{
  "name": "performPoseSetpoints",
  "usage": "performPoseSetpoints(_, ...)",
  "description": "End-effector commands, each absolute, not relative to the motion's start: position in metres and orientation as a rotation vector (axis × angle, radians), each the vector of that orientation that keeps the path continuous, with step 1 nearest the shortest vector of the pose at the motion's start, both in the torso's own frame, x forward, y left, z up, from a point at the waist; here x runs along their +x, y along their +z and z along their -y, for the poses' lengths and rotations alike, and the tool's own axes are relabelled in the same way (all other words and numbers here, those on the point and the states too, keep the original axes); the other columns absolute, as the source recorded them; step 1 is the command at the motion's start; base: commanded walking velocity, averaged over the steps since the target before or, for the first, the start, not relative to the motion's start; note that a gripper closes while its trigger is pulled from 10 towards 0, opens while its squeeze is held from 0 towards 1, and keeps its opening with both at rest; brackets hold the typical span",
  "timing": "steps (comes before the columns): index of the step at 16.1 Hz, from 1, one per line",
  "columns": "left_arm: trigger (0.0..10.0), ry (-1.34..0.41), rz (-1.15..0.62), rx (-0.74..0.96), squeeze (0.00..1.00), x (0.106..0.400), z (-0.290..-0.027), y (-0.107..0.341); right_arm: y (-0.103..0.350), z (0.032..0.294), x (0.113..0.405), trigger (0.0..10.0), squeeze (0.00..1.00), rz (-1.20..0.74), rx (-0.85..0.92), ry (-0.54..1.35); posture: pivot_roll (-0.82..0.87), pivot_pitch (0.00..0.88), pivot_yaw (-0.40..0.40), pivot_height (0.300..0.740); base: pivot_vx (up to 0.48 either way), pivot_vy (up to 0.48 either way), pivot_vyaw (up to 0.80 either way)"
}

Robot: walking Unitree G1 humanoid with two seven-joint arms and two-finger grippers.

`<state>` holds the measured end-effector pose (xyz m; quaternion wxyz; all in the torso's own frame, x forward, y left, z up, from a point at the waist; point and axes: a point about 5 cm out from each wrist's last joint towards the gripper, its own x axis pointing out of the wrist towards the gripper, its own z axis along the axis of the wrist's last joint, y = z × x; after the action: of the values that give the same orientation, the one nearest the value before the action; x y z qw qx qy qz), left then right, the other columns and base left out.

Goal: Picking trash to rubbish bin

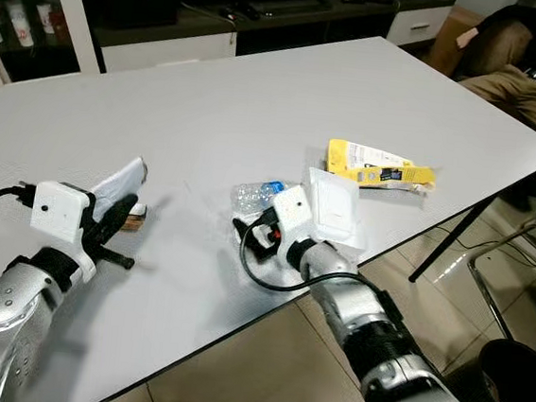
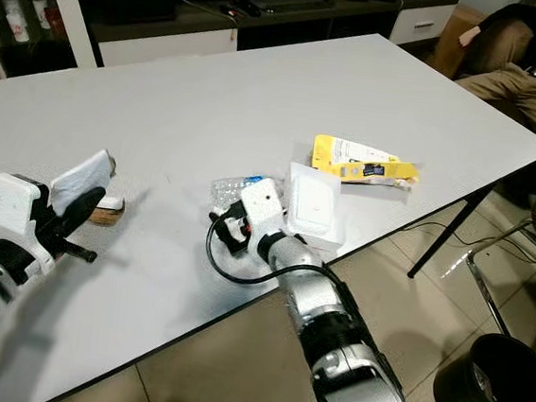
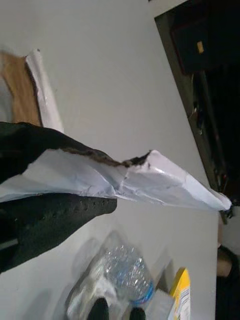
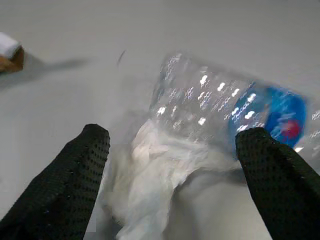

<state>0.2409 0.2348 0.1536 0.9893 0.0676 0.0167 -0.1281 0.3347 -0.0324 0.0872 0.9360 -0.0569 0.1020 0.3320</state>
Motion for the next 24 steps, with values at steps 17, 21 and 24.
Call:
performPoseSetpoints(17, 0.0, -0.569, -0.175, 0.116, 0.00, 0.218, -0.212, 0.162, 0.070, 0.030, 0.332, 0.0, 0.00, -0.252, -0.035, 0.716, 0.11, 0.000, -0.040, 0.740, 0.000, 0.000, 0.00)
performPoseSetpoints(21, 0.0, -0.574, -0.181, 0.114, 0.00, 0.218, -0.210, 0.160, 0.069, 0.031, 0.332, 0.0, 0.00, -0.258, -0.044, 0.726, 0.10, 0.000, -0.043, 0.740, 0.000, 0.000, 0.00)
performPoseSetpoints(24, 0.0, -0.575, -0.188, 0.115, 0.00, 0.218, -0.208, 0.158, 0.067, 0.031, 0.331, 0.0, 0.00, -0.269, -0.052, 0.740, 0.10, 0.000, -0.046, 0.740, 0.000, 0.000, 0.00)
